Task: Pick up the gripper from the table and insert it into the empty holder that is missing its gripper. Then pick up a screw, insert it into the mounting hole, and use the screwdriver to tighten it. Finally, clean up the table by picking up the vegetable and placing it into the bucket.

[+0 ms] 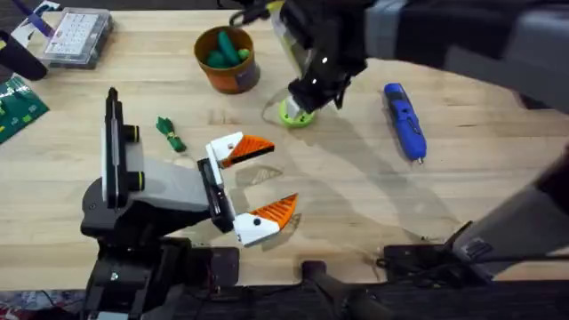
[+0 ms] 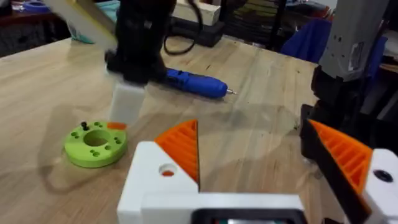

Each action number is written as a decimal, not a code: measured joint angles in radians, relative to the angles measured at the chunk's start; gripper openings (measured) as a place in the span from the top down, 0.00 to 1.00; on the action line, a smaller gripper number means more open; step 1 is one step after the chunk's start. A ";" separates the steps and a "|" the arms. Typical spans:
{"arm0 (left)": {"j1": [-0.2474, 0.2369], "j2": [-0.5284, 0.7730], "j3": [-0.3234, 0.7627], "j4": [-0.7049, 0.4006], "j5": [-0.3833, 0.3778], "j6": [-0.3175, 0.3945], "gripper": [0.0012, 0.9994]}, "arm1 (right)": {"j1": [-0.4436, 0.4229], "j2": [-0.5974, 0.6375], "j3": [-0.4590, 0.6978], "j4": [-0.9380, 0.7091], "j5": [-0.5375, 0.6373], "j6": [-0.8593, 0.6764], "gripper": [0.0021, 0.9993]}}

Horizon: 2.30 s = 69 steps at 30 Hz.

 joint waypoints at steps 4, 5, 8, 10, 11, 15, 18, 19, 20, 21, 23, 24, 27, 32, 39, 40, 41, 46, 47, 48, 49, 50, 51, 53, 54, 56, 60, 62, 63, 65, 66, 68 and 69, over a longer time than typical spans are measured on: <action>0.000 0.000 0.000 0.000 0.000 0.000 0.01 | 0.000 -0.086 0.000 0.004 0.000 0.000 0.55; 0.000 0.000 0.000 0.000 0.000 0.000 0.01 | 0.000 -0.102 0.000 0.007 0.000 0.000 0.55; 0.000 0.000 0.000 0.000 0.000 0.000 0.01 | 0.000 -0.122 0.000 0.023 0.000 0.000 0.55; 0.000 0.000 0.000 0.000 0.000 0.000 0.01 | 0.000 -0.120 0.000 0.037 0.000 0.000 0.55; 0.000 0.000 0.000 0.000 0.000 0.000 0.01 | 0.000 -0.117 0.000 0.044 0.000 0.000 0.55; 0.000 0.000 0.000 0.000 0.000 0.000 0.01 | 0.000 -0.096 0.000 0.078 0.000 0.000 0.55; 0.000 0.000 0.000 0.000 0.000 0.000 0.01 | 0.000 -0.075 0.000 0.094 0.000 0.000 0.55; 0.000 0.000 0.000 0.000 0.000 0.000 0.01 | 0.000 -0.069 0.000 0.099 0.000 0.000 0.55; 0.000 0.000 0.000 0.000 0.000 0.000 0.01 | 0.000 -0.064 0.000 0.104 0.001 0.000 0.55; 0.000 0.000 0.000 0.000 0.000 0.000 0.01 | -0.001 -0.060 0.000 0.110 0.001 0.000 0.55; 0.000 0.000 0.000 0.000 0.000 0.000 0.01 | -0.004 -0.055 0.000 0.118 0.001 0.000 0.55; 0.000 0.000 0.000 0.000 0.000 0.000 0.01 | -0.006 -0.053 0.000 0.120 0.000 0.000 0.55; 0.000 0.000 0.000 0.000 0.000 0.000 0.01 | -0.019 -0.045 0.000 0.124 0.000 0.000 0.55; 0.000 0.000 0.000 0.000 0.000 0.000 0.01 | -0.047 -0.004 0.000 0.137 0.000 0.000 0.55; 0.000 0.000 0.000 0.000 0.000 0.000 0.01 | -0.051 0.043 0.000 0.152 -0.006 0.000 0.55; 0.000 0.000 0.000 0.000 0.000 0.000 0.01 | -0.051 0.044 0.000 0.157 -0.007 0.000 0.55; 0.000 0.000 0.000 0.000 0.000 0.000 0.01 | -0.051 0.044 0.000 0.164 -0.008 0.000 0.55; 0.000 0.000 0.000 0.000 0.000 0.000 0.01 | -0.051 0.045 0.000 0.196 -0.010 0.000 0.55; 0.000 0.000 0.000 0.000 0.000 0.000 0.01 | -0.051 0.045 0.000 0.199 -0.010 0.000 0.55; 0.000 0.000 0.000 0.000 0.000 0.000 0.01 | -0.051 0.046 0.000 0.200 -0.010 0.000 0.55; 0.000 0.000 0.000 0.000 0.000 0.000 0.01 | -0.051 0.048 0.000 0.200 -0.010 0.000 0.55; 0.000 0.000 0.000 0.000 0.000 0.000 0.01 | -0.051 0.052 0.000 0.200 -0.010 0.000 0.55; 0.000 0.000 0.000 0.000 0.000 0.000 0.01 | -0.051 0.057 0.000 0.200 -0.010 0.000 0.55; 0.000 0.000 0.000 0.000 0.000 0.000 0.01 | -0.051 0.069 0.000 0.200 -0.010 0.000 0.55; 0.000 0.000 0.000 0.000 0.000 0.000 0.01 | -0.051 0.075 0.000 0.199 -0.010 0.000 0.55; 0.000 0.000 0.000 0.000 0.000 0.000 0.01 | -0.051 0.083 0.000 0.199 -0.010 0.000 0.55; 0.000 0.000 0.000 0.000 0.000 0.000 0.01 | -0.051 0.084 0.000 0.202 -0.010 0.000 0.55; 0.000 0.000 0.000 0.000 0.000 0.000 0.01 | -0.051 0.084 0.000 0.202 -0.010 0.000 0.55; 0.000 0.000 0.000 0.000 0.000 0.000 0.01 | -0.051 0.084 0.000 0.204 -0.010 0.000 0.55; 0.000 0.000 0.000 0.000 0.000 0.000 0.01 | -0.051 0.084 0.000 0.208 -0.010 0.000 0.55; 0.000 0.000 0.000 0.000 0.000 0.000 0.01 | -0.051 0.084 0.000 0.209 -0.010 0.000 0.55; 0.000 0.000 0.000 0.000 0.000 0.000 0.01 | -0.051 0.084 0.000 0.209 -0.016 0.000 0.55; 0.000 0.000 0.000 0.000 0.000 0.000 0.01 | -0.051 0.085 0.000 0.210 -0.022 0.000 0.55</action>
